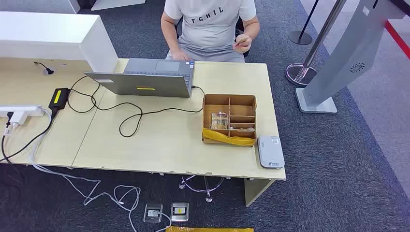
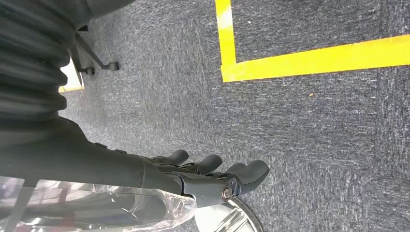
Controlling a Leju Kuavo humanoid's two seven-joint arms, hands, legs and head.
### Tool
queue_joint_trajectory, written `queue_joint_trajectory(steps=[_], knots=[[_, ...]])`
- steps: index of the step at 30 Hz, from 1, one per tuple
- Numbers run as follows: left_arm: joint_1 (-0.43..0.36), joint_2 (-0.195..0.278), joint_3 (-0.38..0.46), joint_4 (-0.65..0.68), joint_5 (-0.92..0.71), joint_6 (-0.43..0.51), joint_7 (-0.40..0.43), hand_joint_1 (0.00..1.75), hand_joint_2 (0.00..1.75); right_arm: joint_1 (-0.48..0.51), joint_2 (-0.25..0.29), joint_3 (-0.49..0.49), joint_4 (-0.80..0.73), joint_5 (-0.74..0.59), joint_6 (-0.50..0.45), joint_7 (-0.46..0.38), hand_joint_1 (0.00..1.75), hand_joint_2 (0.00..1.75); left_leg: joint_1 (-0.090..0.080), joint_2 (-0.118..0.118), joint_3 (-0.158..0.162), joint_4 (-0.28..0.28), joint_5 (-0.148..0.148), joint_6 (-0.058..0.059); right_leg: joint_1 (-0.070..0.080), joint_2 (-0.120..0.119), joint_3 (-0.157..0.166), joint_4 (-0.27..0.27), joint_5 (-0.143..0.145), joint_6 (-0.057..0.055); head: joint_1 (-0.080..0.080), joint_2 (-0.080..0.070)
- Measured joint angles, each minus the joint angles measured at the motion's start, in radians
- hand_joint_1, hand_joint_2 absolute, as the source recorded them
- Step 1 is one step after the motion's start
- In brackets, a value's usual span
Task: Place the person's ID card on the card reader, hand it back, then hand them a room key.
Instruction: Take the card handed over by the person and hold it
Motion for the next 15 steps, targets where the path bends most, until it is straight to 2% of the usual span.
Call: queue_joint_trajectory(steps=[7,10,11,14,15], knots=[[0.000,-0.001,-0.001,0.000,0.000,-0.001,-0.001,0.00,0.00,0.000,0.000,0.000,-0.004,-0.001,-0.001,-0.001,0.00,1.75,0.000,0.000,0.000,0.000,0.000,0.000,0.000,0.000,0.000,0.000,0.000,0.000,0.000,0.000],[0.000,0.000,-0.001,0.000,0.006,-0.012,-0.009,0.00,0.00,0.000,0.000,0.000,-0.006,-0.006,-0.003,-0.001,0.00,0.44,0.000,0.000,0.000,0.000,0.000,0.000,0.000,0.000,0.000,0.000,0.000,0.000,0.000,0.000],[0.000,0.000,-0.001,0.000,0.012,-0.020,-0.013,0.00,0.00,0.000,0.000,0.000,-0.007,-0.007,-0.005,-0.002,0.00,0.44,0.000,0.000,0.000,0.000,0.000,0.000,0.000,0.000,0.000,0.000,0.000,0.000,0.000,0.000],[0.000,0.000,-0.001,0.000,0.027,-0.040,-0.019,0.00,0.00,0.000,0.000,0.000,-0.007,-0.010,-0.009,-0.003,0.00,1.75,0.000,0.000,0.000,0.000,0.000,0.000,0.000,0.000,0.000,0.000,0.000,0.000,0.000,0.000],[0.000,0.000,-0.001,0.000,0.028,-0.041,-0.019,0.00,0.00,0.000,0.000,0.000,-0.007,-0.011,-0.009,-0.001,0.00,1.75,0.000,0.000,0.000,0.000,0.000,0.000,0.000,0.000,0.000,0.000,0.000,0.000,0.000,0.000]])
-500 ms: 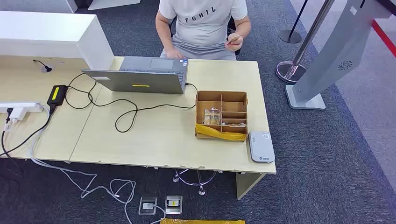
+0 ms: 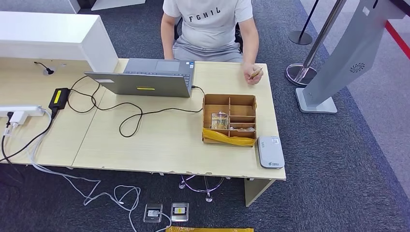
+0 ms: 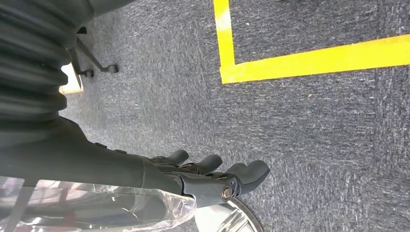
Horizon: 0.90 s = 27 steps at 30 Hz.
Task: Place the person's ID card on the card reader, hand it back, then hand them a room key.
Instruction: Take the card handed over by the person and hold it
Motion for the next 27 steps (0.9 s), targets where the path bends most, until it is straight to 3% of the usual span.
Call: queue_joint_trajectory(steps=[9,15,20,27], knots=[[0.000,0.000,0.000,0.000,0.000,0.001,0.013,0.00,0.00,0.000,-0.004,0.000,0.000,-0.036,-0.015,-0.016,0.00,1.75,0.000,0.000,0.000,0.000,0.000,0.000,0.000,0.000,0.000,0.000,0.000,0.000,0.000,0.000],[0.000,0.000,0.000,0.000,0.000,-0.001,0.008,0.00,0.00,0.000,-0.039,-0.004,0.000,-0.106,-0.022,-0.064,0.00,1.75,-0.001,0.000,0.000,0.000,0.000,0.000,-0.001,0.000,0.000,0.000,0.000,0.000,0.000,0.000],[0.000,0.007,0.000,0.000,0.000,-0.008,-0.004,0.00,0.00,-0.003,-0.145,-0.046,-0.003,-0.193,-0.027,-0.200,0.00,1.75,-0.003,0.000,0.000,0.000,0.000,0.001,-0.003,0.000,0.000,0.000,0.000,0.001,0.000,0.000],[0.000,0.012,0.000,0.000,-0.005,-0.021,-0.007,0.00,0.00,-0.022,-0.287,-0.108,-0.035,-0.204,-0.039,-0.249,0.00,1.75,-0.004,0.000,-0.001,0.000,0.000,0.002,-0.005,0.000,0.000,0.000,0.001,0.002,-0.001,0.000]])
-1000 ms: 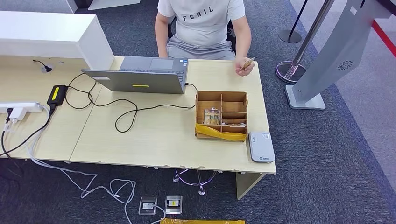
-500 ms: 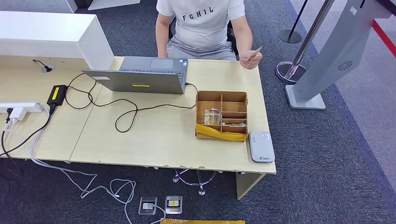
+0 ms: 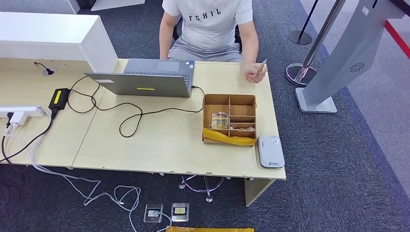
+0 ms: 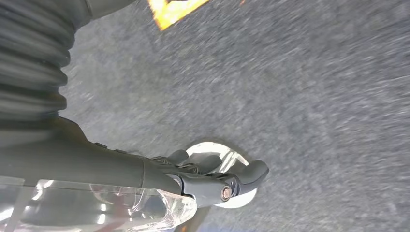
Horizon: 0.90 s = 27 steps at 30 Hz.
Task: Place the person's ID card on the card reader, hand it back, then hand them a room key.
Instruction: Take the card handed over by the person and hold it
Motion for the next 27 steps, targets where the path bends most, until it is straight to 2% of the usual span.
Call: queue_joint_trajectory(steps=[3,5,7,10,12,16,20,24,27], knots=[[-0.001,0.002,0.000,0.000,-0.005,-0.011,-0.001,0.00,0.00,-0.028,-0.077,-0.045,-0.027,0.054,-0.003,0.008,0.00,1.75,-0.001,0.000,0.001,0.000,0.001,0.002,-0.001,0.000,0.000,0.000,0.000,0.000,0.000,0.000],[-0.001,0.003,-0.001,0.000,-0.009,-0.016,-0.005,0.00,0.00,-0.041,-0.153,-0.110,-0.057,0.183,-0.003,0.063,0.00,1.75,-0.002,-0.001,0.001,0.000,0.002,0.003,-0.001,-0.001,0.000,0.000,0.001,0.001,0.000,0.000],[-0.001,0.004,-0.001,0.000,-0.014,-0.021,-0.012,0.00,0.00,-0.016,-0.217,-0.224,-0.120,0.451,-0.003,0.208,0.00,1.75,-0.002,-0.004,0.000,0.000,0.002,0.004,-0.001,-0.004,0.002,0.000,0.001,0.002,0.001,0.000],[-0.001,0.005,-0.005,0.000,-0.021,-0.027,-0.017,0.00,0.00,0.087,-0.271,-0.476,-0.310,0.925,-0.003,0.500,0.00,1.75,-0.001,-0.009,-0.002,0.000,0.002,0.004,0.000,-0.009,0.004,0.000,0.000,0.003,0.001,0.000],[-0.001,0.006,-0.011,0.000,-0.023,-0.028,-0.017,0.00,0.00,0.133,-0.289,-0.617,-0.432,1.065,-0.004,0.572,0.00,1.75,-0.001,-0.007,-0.002,0.000,0.002,0.004,-0.001,-0.007,0.002,0.000,0.000,0.003,-0.005,0.000],[-0.002,0.007,-0.020,0.000,-0.029,-0.031,-0.017,0.00,0.00,0.175,-0.321,-0.831,-0.625,1.104,-0.004,0.599,0.00,1.75,-0.002,-0.008,-0.003,0.000,0.003,0.005,-0.001,-0.008,0.002,0.000,0.000,0.003,-0.008,0.000],[-0.002,0.013,-0.026,0.000,-0.036,-0.039,-0.022,0.00,0.00,0.159,-0.385,-0.984,-0.845,1.173,-0.004,0.729,0.00,1.75,-0.004,-0.006,-0.001,0.000,0.004,0.006,-0.004,-0.008,0.002,0.000,0.001,0.004,-0.008,0.000],[-0.002,0.017,-0.031,0.000,-0.044,-0.043,-0.035,0.00,0.00,0.112,-0.443,-1.063,-1.008,1.207,-0.003,0.772,0.00,1.75,-0.005,-0.008,-0.001,0.000,0.005,0.007,-0.005,-0.008,0.003,0.001,0.002,0.005,-0.008,0.000],[-0.003,0.022,-0.041,0.000,-0.052,-0.052,-0.053,0.00,0.00,-0.004,-0.485,-1.058,-1.114,1.235,0.014,0.823,0.00,1.75,-0.008,-0.003,-0.004,0.000,0.006,0.008,-0.008,-0.002,-0.001,0.002,0.003,0.006,-0.009,0.000]])
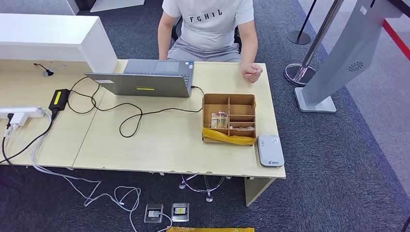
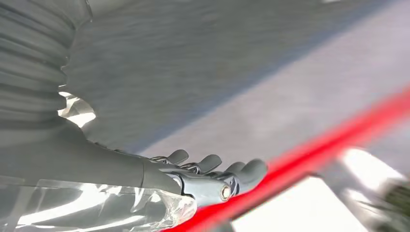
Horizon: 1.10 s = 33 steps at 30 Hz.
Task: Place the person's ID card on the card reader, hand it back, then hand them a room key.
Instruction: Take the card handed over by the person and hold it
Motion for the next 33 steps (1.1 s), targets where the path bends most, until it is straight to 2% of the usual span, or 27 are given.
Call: queue_joint_trajectory(steps=[3,7,9,11,16,19,23,25,33], knots=[[-0.004,0.004,-0.007,0.000,-0.011,-0.011,-0.006,0.00,0.00,-0.179,-0.022,0.059,-0.092,0.024,0.061,0.032,0.00,1.75,0.001,0.004,0.000,0.000,0.000,0.000,0.001,0.003,-0.001,0.001,0.001,0.000,0.001,0.000],[-0.009,0.008,-0.020,0.000,-0.032,-0.024,-0.005,0.00,1.75,-0.393,0.001,0.236,-0.164,0.016,0.217,0.044,0.00,1.75,0.001,-0.001,-0.002,0.000,0.003,-0.001,0.001,-0.001,-0.001,0.001,0.001,0.000,0.001,0.000],[-0.012,0.012,-0.030,0.000,-0.043,-0.028,-0.006,0.00,1.75,-0.485,0.032,0.356,-0.181,0.023,0.299,0.043,0.00,1.75,0.002,-0.002,-0.002,0.000,0.004,-0.001,0.003,-0.002,-0.002,0.001,0.001,0.000,0.000,0.000],[-0.015,0.014,-0.034,0.000,-0.049,-0.030,-0.011,0.00,1.75,-0.539,0.059,0.453,-0.187,0.029,0.340,0.044,0.00,1.75,0.003,-0.008,-0.003,0.000,0.005,-0.001,0.004,-0.007,-0.002,0.001,0.001,-0.001,0.001,0.000],[-0.016,0.017,-0.052,0.000,-0.072,-0.039,-0.022,0.00,1.75,-0.630,0.127,0.648,-0.183,0.043,0.389,0.028,0.00,1.75,0.004,-0.012,-0.006,0.000,0.006,-0.001,0.004,-0.011,-0.004,0.001,0.001,-0.001,0.000,0.000],[-0.016,0.017,-0.060,0.000,-0.082,-0.039,-0.023,0.00,1.75,-0.649,0.169,0.738,-0.165,0.114,0.421,0.019,0.00,1.75,0.004,-0.013,-0.007,0.000,0.006,-0.001,0.004,-0.012,-0.005,0.001,0.001,-0.001,0.001,0.000],[-0.016,0.017,-0.070,0.000,-0.088,-0.038,-0.023,0.00,1.75,-0.663,0.222,0.825,-0.109,0.365,0.500,0.022,0.00,1.75,0.004,-0.011,-0.007,0.000,0.005,-0.001,0.004,-0.011,-0.005,0.001,0.000,-0.001,0.001,0.000],[-0.016,0.017,-0.076,0.000,-0.090,-0.038,-0.023,0.00,1.75,-0.664,0.245,0.857,-0.077,0.449,0.526,0.021,0.00,1.75,0.003,-0.011,-0.007,0.000,0.005,-0.001,0.004,-0.011,-0.005,0.001,0.001,-0.001,0.001,0.000],[-0.015,0.016,-0.082,0.000,-0.088,-0.036,-0.019,0.00,1.75,-0.659,0.329,0.917,0.044,0.594,0.496,-0.007,0.00,1.75,0.003,-0.009,-0.006,0.000,0.005,-0.001,0.004,-0.009,-0.006,0.001,0.001,-0.001,0.001,0.000]])
